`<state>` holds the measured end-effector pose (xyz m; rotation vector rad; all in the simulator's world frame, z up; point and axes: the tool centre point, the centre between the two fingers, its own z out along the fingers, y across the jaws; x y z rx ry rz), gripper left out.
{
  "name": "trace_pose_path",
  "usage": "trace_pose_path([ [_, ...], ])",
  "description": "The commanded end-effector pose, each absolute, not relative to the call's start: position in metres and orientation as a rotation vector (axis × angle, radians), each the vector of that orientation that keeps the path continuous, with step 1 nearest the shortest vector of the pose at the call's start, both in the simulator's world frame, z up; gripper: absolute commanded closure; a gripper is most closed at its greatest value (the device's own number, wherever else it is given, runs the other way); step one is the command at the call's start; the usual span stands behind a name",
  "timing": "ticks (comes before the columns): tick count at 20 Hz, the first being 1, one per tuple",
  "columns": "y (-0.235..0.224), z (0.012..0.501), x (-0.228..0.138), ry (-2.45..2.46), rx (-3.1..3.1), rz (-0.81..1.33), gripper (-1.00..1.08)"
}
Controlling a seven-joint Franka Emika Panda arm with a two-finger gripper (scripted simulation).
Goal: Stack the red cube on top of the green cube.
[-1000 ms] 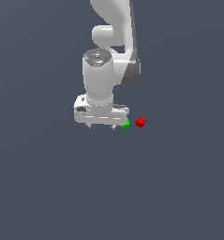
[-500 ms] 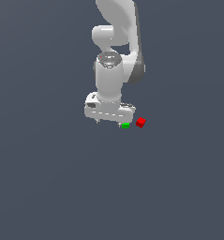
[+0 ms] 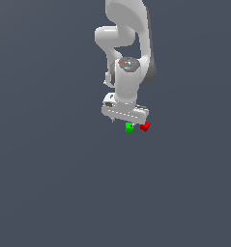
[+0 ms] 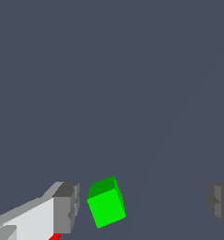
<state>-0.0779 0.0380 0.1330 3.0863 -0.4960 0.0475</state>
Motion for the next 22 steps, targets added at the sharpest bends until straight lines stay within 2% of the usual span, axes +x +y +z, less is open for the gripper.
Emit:
trace_pose_path([
  [1, 0.052, 0.126, -0.088, -0.555, 3.078, 0.042, -0.92],
  [13, 0.12, 0.094, -0.127, -0.819, 3.026, 0.018, -0.92],
  [22, 0.161, 0.076, -0.142, -0.963, 2.988, 0.005, -0.92],
])
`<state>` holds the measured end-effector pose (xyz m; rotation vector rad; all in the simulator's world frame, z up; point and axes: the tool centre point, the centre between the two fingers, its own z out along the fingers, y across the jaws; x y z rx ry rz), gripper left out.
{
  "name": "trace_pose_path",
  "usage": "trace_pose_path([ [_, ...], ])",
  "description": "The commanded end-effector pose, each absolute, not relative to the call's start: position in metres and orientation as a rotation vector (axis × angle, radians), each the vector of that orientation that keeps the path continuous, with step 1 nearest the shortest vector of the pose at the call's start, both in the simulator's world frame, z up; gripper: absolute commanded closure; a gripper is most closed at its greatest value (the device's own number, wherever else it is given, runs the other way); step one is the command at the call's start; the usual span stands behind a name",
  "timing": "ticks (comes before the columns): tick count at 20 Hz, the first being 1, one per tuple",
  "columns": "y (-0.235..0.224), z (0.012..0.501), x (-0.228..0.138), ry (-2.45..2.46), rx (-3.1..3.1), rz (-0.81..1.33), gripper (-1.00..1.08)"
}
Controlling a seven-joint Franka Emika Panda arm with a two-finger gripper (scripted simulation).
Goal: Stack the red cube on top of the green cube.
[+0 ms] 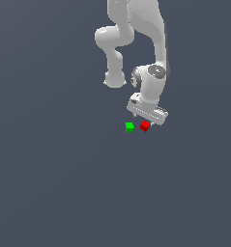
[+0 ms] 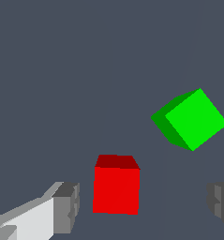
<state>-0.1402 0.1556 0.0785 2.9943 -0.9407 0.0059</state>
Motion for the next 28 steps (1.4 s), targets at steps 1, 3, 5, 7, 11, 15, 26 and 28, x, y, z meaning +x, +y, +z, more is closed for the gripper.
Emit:
trace_pose_path([
  [1, 0.165, 0.075, -0.143, -0.974, 2.985, 0.004, -0.92],
  [3, 0.17, 0.073, -0.144, -0.992, 2.98, 0.002, -0.92],
  [5, 0.174, 0.071, -0.145, -1.006, 2.976, 0.001, -0.92],
  [7, 0.177, 0.07, -0.145, -1.015, 2.973, 0.0, -0.92],
  [11, 0.179, 0.069, -0.145, -1.021, 2.971, -0.001, -0.92],
  [15, 0.178, 0.07, -0.144, -1.015, 2.973, 0.0, -0.92],
  [26, 0.177, 0.041, -0.145, -1.016, 2.973, 0.0, -0.92],
  [28, 0.177, 0.033, -0.145, -1.016, 2.973, 0.0, -0.92],
])
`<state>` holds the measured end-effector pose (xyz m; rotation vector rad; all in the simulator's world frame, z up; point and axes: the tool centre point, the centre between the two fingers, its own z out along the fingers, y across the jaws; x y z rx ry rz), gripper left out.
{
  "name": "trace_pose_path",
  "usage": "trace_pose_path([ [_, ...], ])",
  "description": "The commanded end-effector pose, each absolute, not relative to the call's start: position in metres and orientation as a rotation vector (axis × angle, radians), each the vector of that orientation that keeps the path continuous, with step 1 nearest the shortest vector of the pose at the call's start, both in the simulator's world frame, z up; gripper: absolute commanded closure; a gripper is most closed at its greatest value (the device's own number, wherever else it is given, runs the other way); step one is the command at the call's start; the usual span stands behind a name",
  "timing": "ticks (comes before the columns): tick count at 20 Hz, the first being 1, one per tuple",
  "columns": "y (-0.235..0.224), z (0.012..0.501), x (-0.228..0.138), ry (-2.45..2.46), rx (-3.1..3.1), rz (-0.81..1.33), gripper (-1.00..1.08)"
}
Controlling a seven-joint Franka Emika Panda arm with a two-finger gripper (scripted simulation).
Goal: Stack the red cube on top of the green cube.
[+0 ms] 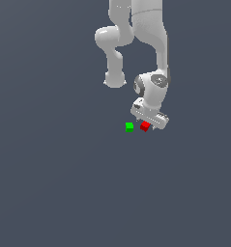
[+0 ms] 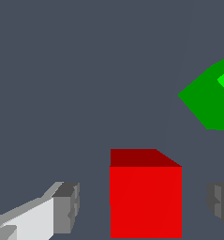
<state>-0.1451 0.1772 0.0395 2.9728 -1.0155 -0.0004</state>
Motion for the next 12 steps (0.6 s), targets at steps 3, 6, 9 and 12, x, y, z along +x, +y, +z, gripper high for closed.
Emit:
trace_pose_path([
  [3, 0.1772, 0.024, -0.145, -1.015, 2.973, 0.0, -0.92],
  [6, 0.1772, 0.0201, -0.1447, -1.015, 2.973, 0.0, -0.92],
  [9, 0.1773, 0.0199, -0.1447, -1.015, 2.973, 0.0, 1.08],
  [12, 0.1773, 0.0199, -0.1447, -1.015, 2.973, 0.0, 1.08],
])
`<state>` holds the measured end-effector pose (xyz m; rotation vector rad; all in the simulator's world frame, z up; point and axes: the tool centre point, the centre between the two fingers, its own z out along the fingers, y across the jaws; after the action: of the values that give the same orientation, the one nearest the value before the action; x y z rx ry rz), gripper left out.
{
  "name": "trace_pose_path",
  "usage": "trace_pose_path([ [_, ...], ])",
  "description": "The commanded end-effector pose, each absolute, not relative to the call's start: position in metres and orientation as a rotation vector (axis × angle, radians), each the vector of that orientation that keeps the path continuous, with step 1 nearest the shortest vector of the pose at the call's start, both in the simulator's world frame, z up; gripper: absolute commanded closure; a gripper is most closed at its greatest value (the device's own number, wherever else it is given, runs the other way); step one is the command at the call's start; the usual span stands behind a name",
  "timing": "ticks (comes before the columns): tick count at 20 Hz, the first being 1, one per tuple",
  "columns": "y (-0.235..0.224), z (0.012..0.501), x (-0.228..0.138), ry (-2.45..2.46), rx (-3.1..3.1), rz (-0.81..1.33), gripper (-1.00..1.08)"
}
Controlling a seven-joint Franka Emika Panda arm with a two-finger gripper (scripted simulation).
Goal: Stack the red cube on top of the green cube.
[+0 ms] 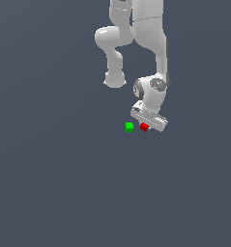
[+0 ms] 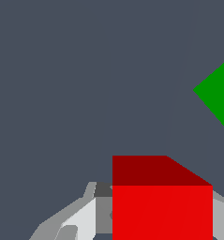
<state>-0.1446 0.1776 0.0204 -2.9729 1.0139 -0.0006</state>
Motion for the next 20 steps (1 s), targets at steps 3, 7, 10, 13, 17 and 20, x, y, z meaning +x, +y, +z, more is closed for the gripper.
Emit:
trace_pose_path([
  [3, 0.177, 0.02, -0.145, 1.015, -2.973, 0.0, 1.08],
  [7, 0.178, 0.021, -0.145, 1.014, -2.973, -0.001, 1.08],
  [10, 0.178, 0.024, -0.145, 1.014, -2.973, -0.001, 1.08],
  [13, 0.178, 0.032, -0.145, 1.014, -2.973, -0.001, 1.08],
  [17, 0.177, 0.049, -0.145, 1.014, -2.973, -0.001, 1.08],
  [20, 0.177, 0.068, -0.146, 1.014, -2.973, 0.0, 1.08],
])
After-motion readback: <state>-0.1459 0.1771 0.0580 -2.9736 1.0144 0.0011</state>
